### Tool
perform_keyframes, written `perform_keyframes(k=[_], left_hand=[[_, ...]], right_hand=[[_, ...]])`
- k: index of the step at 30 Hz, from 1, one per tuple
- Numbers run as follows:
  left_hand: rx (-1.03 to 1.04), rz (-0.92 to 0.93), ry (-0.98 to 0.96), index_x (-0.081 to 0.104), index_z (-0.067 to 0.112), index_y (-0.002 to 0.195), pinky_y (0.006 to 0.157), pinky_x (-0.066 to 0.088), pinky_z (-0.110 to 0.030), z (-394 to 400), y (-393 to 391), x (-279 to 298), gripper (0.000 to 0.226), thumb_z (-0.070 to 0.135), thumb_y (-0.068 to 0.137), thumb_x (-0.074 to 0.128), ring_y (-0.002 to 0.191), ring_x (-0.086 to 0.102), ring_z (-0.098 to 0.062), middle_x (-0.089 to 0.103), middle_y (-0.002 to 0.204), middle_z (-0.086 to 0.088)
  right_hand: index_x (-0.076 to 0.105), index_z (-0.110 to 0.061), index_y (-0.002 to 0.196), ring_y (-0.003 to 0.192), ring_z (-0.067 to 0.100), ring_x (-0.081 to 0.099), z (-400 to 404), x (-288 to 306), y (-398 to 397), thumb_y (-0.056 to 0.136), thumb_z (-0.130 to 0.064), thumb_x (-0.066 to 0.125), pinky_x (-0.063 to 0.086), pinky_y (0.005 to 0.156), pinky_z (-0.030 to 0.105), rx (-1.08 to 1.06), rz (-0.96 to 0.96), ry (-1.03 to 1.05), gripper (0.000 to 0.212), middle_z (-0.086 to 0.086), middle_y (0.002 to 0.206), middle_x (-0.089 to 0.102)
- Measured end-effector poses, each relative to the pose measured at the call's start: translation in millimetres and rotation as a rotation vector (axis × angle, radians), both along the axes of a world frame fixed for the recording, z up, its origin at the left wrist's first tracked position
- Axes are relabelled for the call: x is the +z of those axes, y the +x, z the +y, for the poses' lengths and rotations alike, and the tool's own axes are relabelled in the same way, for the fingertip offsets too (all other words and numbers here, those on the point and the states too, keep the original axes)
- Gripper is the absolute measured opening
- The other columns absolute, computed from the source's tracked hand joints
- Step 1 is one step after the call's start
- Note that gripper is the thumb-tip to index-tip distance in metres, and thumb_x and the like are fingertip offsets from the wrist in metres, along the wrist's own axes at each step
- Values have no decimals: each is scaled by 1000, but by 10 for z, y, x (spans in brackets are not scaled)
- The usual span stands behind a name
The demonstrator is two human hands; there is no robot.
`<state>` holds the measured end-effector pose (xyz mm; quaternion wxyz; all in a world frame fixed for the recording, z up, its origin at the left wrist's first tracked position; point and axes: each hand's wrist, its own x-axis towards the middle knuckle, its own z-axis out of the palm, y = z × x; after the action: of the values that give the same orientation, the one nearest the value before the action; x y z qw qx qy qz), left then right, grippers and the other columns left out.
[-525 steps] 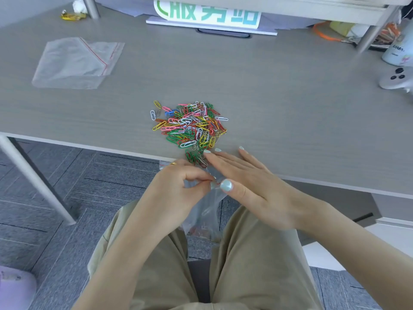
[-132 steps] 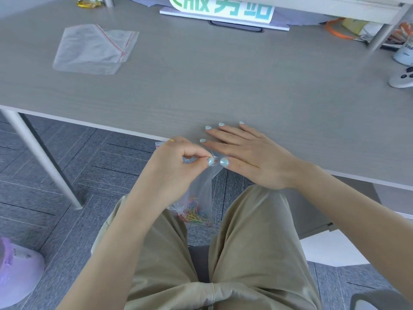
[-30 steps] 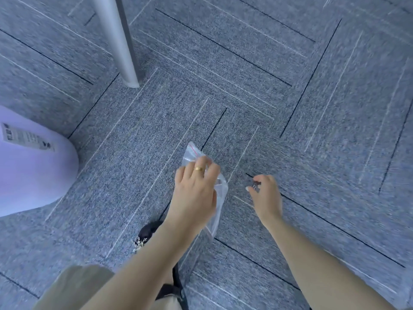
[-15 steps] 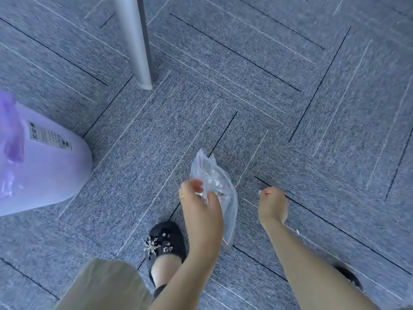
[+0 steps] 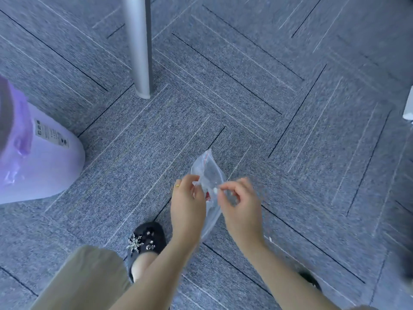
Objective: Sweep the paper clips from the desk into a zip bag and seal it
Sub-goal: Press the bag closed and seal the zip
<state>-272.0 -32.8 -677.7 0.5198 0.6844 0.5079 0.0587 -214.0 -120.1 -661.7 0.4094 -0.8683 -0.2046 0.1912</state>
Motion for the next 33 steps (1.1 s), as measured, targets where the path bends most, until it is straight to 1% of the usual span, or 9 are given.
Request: perform_keyframes(k=[4,7,11,13,15,18,24,29,33], left_hand=[[-95,47,58,52,13,113,68,39,-31,73,125,173,27,17,87,45,84,52,-23,58,107,-13],[-69,216,175,41,15,125,85,40,-41,-60,57,289,47,18,79,54,105,49,-30,51,122,-13],[204,485,-197,20,16,138,96,35,-48,-437,-102,431,72,36,79,57,122,39,-38,34,140,-18],[387,427,-560,16,7,139,98,36,-49,-578,-150,368,71,32,84,53,123,40,-40,33,141,-22],[473,305,-793,31,-4,132,86,48,-44,-625,-166,355,49,18,89,43,101,56,-37,51,124,-25],[428,219,-641,48,-6,118,56,47,-33,-551,-250,529,34,-6,87,35,62,53,-25,58,86,-16],[484,169,-265,51,17,112,49,33,-29,-88,-375,1113,39,1,84,29,61,50,-27,63,86,-21],[570,77,-182,47,14,85,70,47,-36,300,-496,1809,19,20,93,31,70,57,-31,60,80,-15],[518,-32,-282,59,10,92,40,45,-22,509,-636,2439,23,6,90,36,46,51,-22,53,57,-9]], right_hand=[[70,-23,94,88,13,51,119,-89,10,76,-24,72,49,77,35,-24,-32,-96,18,-11,93,48],[58,-21,103,111,19,46,257,-25,214,71,-20,75,40,93,38,-167,-97,-87,36,-2,120,44],[30,-26,137,120,21,46,476,61,464,80,-17,67,45,92,40,150,5,-300,69,1,147,27],[20,-35,142,80,14,57,570,110,479,86,-4,55,48,63,30,407,69,-388,73,-3,141,37],[38,-32,136,63,14,49,619,155,444,87,3,45,38,50,24,553,23,-477,60,1,129,50],[62,-18,110,72,21,53,563,301,405,90,-3,41,44,62,32,442,25,-453,32,7,115,52],[65,-20,101,74,21,60,151,962,583,93,-14,36,49,64,34,235,126,-558,30,1,91,68],[66,-19,98,46,13,48,167,1973,388,92,-5,39,39,45,24,195,457,-284,31,4,58,61],[63,-15,90,47,8,54,110,2841,241,91,-2,41,51,49,23,198,594,-163,25,5,63,63]])
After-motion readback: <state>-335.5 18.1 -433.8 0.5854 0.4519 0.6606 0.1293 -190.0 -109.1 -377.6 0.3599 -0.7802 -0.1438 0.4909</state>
